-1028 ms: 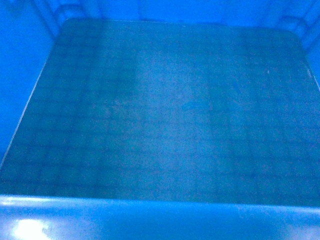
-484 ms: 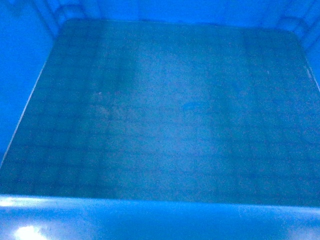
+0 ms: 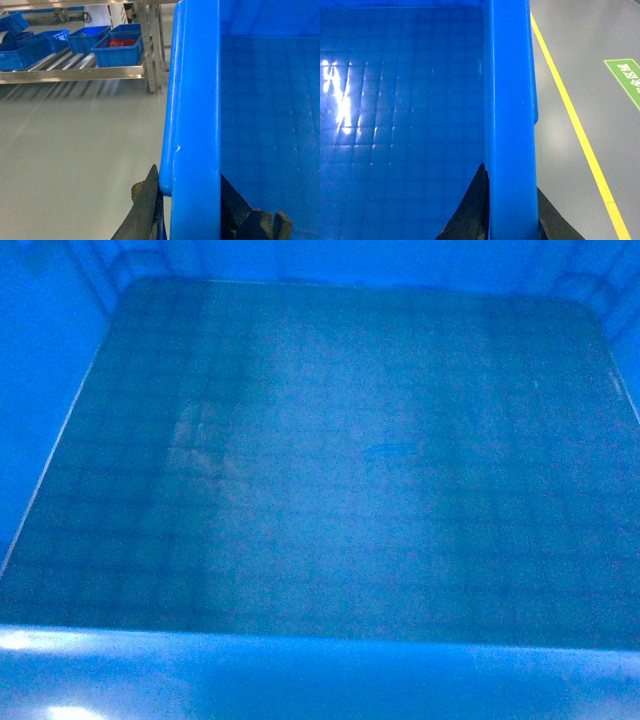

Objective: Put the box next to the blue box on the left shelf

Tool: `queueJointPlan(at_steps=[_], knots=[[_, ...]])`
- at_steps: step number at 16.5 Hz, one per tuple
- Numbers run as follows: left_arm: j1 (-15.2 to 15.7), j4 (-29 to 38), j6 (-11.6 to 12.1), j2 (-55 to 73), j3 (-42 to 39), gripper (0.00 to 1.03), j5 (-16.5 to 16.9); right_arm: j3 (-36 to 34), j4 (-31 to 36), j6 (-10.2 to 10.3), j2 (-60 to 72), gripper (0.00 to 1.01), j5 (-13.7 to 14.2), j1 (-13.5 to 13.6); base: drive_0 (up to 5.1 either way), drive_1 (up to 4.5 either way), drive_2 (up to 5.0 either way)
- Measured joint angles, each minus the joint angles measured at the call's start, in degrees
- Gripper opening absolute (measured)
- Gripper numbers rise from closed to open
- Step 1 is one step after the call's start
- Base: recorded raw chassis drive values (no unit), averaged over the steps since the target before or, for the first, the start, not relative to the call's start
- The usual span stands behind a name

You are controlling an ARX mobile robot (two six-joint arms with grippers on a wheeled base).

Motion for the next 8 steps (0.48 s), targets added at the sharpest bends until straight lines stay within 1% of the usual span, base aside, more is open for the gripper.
queueJointPlan(at_steps=[8], knots=[[0.00, -0.13, 0.00, 0.00, 0.00, 0.17, -0.02, 0.00, -0.11, 0.00, 0.02, 0.10, -0.02, 0.00, -0.1, 3.95, -4.1]])
